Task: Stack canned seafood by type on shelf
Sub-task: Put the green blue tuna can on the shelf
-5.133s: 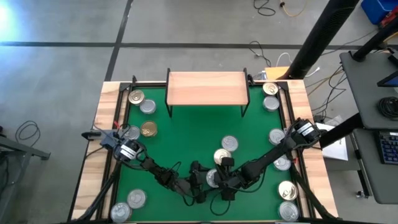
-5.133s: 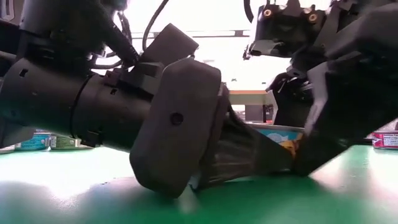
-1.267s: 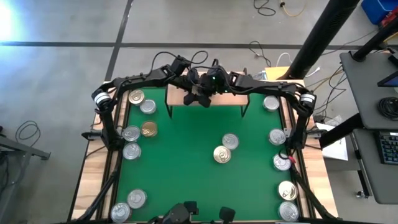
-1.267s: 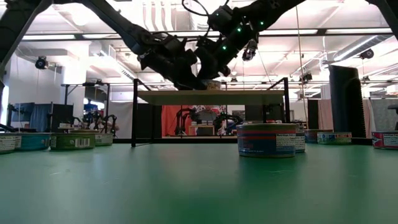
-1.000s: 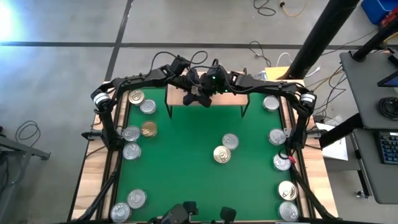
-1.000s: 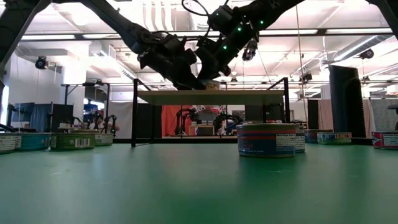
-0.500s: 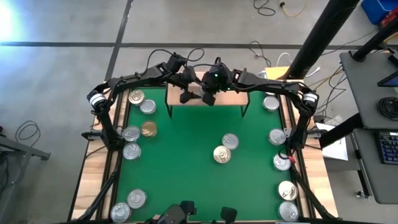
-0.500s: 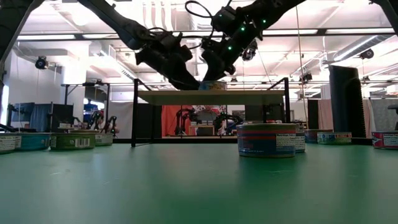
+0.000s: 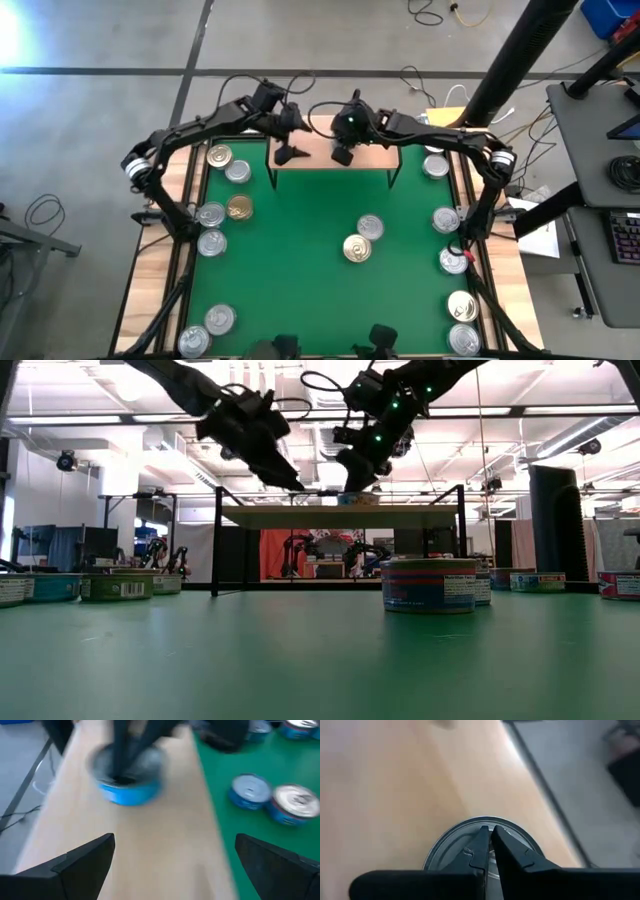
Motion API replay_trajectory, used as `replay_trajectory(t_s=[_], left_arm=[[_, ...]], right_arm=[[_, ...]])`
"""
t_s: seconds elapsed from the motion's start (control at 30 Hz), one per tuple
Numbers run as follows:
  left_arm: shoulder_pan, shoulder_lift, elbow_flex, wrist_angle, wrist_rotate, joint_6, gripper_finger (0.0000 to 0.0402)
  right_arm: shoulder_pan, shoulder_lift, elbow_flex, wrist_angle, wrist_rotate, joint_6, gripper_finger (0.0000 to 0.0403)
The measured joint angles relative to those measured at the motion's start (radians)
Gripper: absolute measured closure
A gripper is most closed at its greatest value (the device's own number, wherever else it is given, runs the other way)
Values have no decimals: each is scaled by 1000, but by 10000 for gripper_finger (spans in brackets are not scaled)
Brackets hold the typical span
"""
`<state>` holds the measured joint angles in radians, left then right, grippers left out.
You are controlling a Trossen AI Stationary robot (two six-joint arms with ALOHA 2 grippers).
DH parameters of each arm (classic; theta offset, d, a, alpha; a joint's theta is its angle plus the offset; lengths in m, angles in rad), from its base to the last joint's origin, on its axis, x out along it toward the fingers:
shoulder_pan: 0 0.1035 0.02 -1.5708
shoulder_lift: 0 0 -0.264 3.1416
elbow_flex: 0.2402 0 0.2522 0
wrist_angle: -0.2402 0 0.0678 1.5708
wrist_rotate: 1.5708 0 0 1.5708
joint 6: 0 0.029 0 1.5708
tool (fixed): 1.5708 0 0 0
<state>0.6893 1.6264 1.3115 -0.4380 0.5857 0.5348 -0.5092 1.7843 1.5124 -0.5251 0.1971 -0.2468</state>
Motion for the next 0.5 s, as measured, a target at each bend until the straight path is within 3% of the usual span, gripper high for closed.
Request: replay_trajectory(t_s=[0.1,0.27,0.5], left_arm=[[-45,-93,-100,52,4,7,3],[-123,-251,-314,192,1,2,3],[-220,-447,-536,391,-1,-100,3]], right_arm=[[-22,-1,0,-35,52,-13,381],[-62,-1,0,-58,49,-17,381],[-131,-1,0,-110,113,-94,381]])
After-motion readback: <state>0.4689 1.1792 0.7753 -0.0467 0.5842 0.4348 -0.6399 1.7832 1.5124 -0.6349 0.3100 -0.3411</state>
